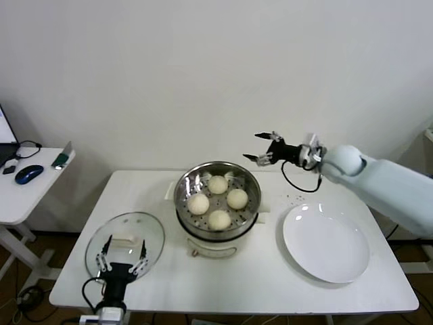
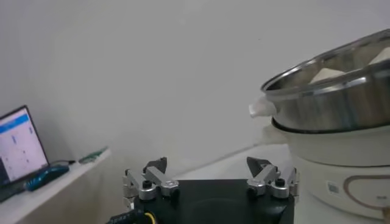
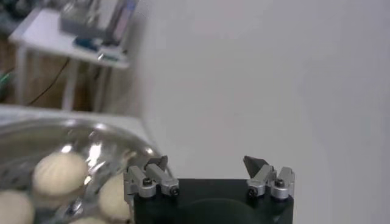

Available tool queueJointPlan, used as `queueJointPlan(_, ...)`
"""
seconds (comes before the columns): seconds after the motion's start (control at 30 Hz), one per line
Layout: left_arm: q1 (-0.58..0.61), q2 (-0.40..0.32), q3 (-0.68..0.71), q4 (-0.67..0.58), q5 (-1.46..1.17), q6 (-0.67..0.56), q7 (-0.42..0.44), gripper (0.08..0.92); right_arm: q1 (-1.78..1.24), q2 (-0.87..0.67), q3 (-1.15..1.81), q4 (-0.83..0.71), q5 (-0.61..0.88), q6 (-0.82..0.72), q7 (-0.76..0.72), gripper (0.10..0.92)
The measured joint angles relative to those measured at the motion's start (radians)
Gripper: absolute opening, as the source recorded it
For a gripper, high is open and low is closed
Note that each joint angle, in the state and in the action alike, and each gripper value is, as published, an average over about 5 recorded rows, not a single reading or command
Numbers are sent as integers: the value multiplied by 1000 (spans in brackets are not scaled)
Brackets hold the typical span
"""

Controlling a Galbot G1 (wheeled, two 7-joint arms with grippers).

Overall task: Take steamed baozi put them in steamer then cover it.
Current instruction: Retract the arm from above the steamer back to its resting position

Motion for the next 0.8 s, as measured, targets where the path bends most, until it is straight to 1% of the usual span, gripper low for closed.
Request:
queueJointPlan(0.27,6,11,-11,-22,136,43,-9,823,-418,0,482,85,-27,32,100,823)
queueJointPlan(0.5,-11,48,-19,-20,351,99,10,823,-757,57,854,170,-53,23,152,823)
queueJointPlan(0.67,-36,85,-19,12,557,109,32,823,-957,104,1065,220,-79,15,160,823)
queueJointPlan(0.8,-66,110,-18,68,722,101,41,823,-1093,144,1199,246,-106,13,152,823)
